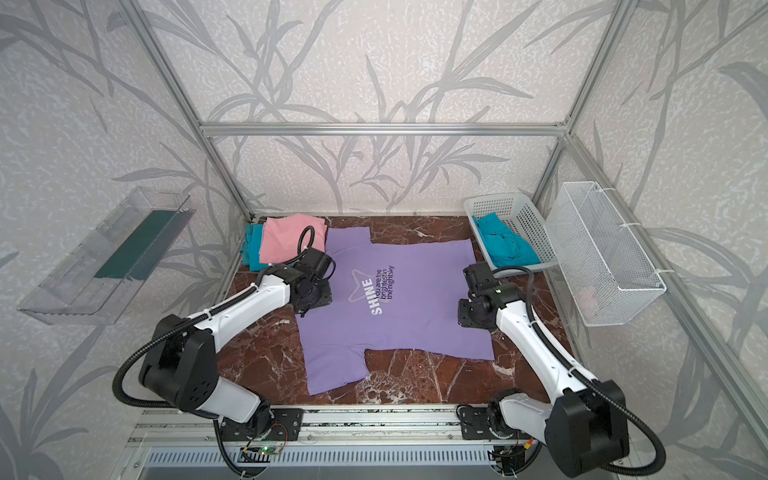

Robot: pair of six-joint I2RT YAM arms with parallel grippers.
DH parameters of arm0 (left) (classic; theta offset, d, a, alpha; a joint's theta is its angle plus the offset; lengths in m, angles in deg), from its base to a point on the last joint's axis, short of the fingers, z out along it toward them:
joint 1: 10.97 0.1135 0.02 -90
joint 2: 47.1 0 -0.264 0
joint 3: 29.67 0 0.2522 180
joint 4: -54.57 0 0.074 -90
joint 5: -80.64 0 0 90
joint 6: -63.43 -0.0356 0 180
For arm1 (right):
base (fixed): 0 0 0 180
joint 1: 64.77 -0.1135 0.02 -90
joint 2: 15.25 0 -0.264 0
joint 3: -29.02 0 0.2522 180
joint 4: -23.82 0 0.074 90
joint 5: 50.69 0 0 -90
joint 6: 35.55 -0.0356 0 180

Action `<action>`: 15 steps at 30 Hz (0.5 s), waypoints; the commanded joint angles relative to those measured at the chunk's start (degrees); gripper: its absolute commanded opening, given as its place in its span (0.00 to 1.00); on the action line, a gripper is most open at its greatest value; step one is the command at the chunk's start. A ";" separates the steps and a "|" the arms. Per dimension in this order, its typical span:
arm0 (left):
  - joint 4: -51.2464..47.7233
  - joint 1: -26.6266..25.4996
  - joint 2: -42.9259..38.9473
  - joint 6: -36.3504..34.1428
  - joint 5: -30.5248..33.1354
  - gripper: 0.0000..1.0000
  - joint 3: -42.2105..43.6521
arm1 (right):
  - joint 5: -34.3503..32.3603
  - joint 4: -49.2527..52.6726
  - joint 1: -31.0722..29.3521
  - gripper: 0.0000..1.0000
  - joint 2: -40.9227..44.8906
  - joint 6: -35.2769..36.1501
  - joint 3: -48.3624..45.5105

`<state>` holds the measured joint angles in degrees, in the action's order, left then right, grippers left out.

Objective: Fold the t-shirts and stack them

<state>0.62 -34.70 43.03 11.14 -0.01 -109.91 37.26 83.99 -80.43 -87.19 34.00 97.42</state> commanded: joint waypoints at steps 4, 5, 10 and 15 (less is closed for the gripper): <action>-1.55 3.31 16.75 -5.51 6.84 0.52 -24.22 | -0.37 -11.24 0.51 0.34 -13.75 6.21 14.01; -2.96 3.95 20.66 -6.72 7.85 0.53 -29.16 | -0.86 -10.69 0.88 0.34 -16.56 6.46 17.02; -7.25 7.21 36.52 -10.58 6.01 0.56 -50.16 | -2.08 -9.03 3.10 0.52 -28.31 6.34 28.05; -9.88 8.78 50.84 -15.13 5.29 0.60 -69.02 | -4.96 -8.75 5.10 0.65 -39.43 8.13 37.92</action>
<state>-4.23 -26.52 88.86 0.37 4.91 -171.59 34.79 74.03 -76.32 -121.96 40.23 130.57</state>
